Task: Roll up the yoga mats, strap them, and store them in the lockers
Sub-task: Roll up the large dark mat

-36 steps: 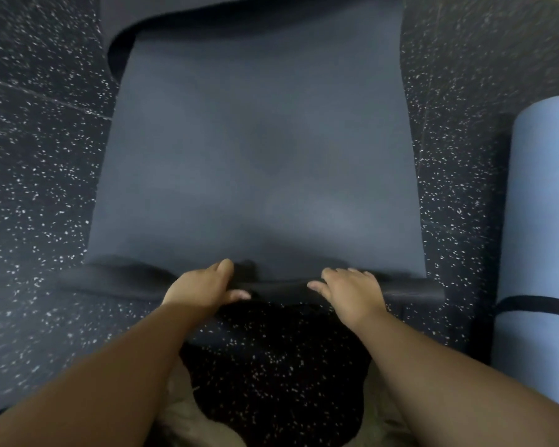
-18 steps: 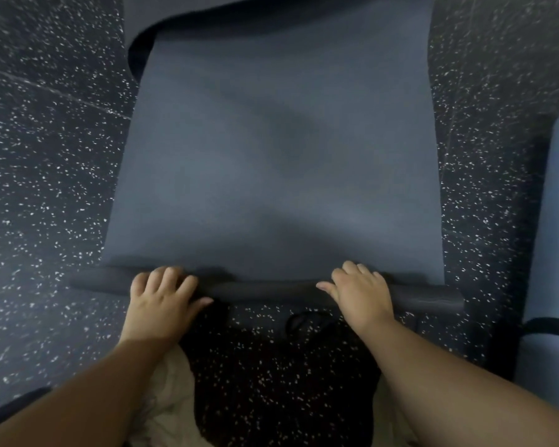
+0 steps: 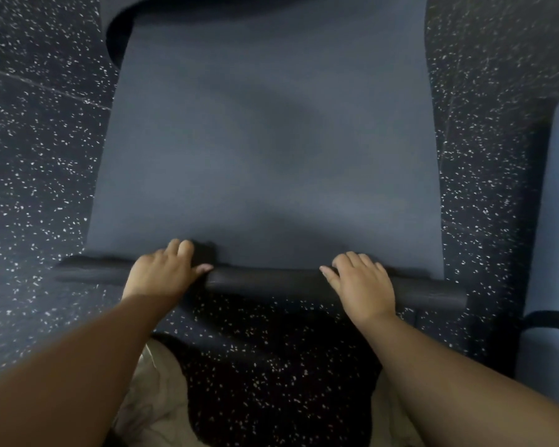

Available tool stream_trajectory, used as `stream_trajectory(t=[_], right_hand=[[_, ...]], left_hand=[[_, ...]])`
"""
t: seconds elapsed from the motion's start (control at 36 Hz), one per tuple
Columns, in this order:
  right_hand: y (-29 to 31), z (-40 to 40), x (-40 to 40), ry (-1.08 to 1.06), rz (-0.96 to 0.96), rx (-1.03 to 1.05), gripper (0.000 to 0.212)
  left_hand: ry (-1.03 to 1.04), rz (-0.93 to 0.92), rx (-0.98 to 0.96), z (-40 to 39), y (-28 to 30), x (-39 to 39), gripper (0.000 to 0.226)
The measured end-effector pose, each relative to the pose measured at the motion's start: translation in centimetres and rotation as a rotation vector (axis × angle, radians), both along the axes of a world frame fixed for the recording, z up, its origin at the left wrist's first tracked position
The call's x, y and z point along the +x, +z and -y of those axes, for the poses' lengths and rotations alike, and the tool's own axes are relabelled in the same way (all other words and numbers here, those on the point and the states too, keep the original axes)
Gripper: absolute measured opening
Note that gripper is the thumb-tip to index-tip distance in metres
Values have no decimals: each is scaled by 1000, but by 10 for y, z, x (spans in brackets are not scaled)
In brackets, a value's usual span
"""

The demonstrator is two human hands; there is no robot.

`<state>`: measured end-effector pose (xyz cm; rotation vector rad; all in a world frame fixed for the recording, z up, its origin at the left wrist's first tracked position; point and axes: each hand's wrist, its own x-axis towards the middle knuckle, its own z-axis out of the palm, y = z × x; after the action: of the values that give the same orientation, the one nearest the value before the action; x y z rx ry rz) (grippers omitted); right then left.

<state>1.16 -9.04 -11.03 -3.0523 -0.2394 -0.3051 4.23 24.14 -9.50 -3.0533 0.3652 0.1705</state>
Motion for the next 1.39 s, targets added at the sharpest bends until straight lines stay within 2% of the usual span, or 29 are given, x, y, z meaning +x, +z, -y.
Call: stream_trajectory(t=[0.08, 0.17, 0.22, 0.28, 0.36, 0.47, 0.61, 0.69, 0.81, 0.94, 1.03, 1.14, 1.31, 1.39], right_hand=[[-1, 1, 3, -6, 42, -9, 38], [-2, 0, 6, -2, 39, 6, 35], [-3, 0, 8, -4, 18, 5, 35], [-3, 0, 9, -16, -3, -1, 36], [-2, -1, 10, -22, -15, -9, 31], [2, -2, 10, -31, -33, -16, 24], [9, -8, 11, -61, -45, -47, 27], [16, -11, 14, -119, -67, 7, 32], [29, -13, 11, -145, -35, 85, 40], [21, -21, -14, -82, 6, 101, 34], [18, -31, -18, -162, -74, 127, 40], [27, -35, -6, -189, -234, 69, 51], [45, -32, 33, -129, -478, -43, 64], [48, -30, 45, -103, -562, -67, 54]], left_hand=[[-32, 265, -10, 6, -8, -7, 43], [-114, 361, -100, 15, -11, -13, 25], [-176, 342, -172, 21, -12, -16, 13], [-214, 300, -243, 24, -12, -18, 22], [-229, 254, -332, 28, -6, -20, 21], [-270, 240, -280, 36, -6, -25, 49], [-300, 266, -207, 38, -9, -23, 44], [-291, 258, -181, 41, -4, -19, 39], [-235, 189, -197, 46, 6, -9, 32], [-200, 59, -202, 49, 13, 15, 37], [-169, -82, -198, 53, 22, 28, 28], [-82, -153, -126, 60, 21, 40, 38], [-32, -63, -193, 66, 23, 50, 25], [-56, 69, -245, 69, 19, 48, 11]])
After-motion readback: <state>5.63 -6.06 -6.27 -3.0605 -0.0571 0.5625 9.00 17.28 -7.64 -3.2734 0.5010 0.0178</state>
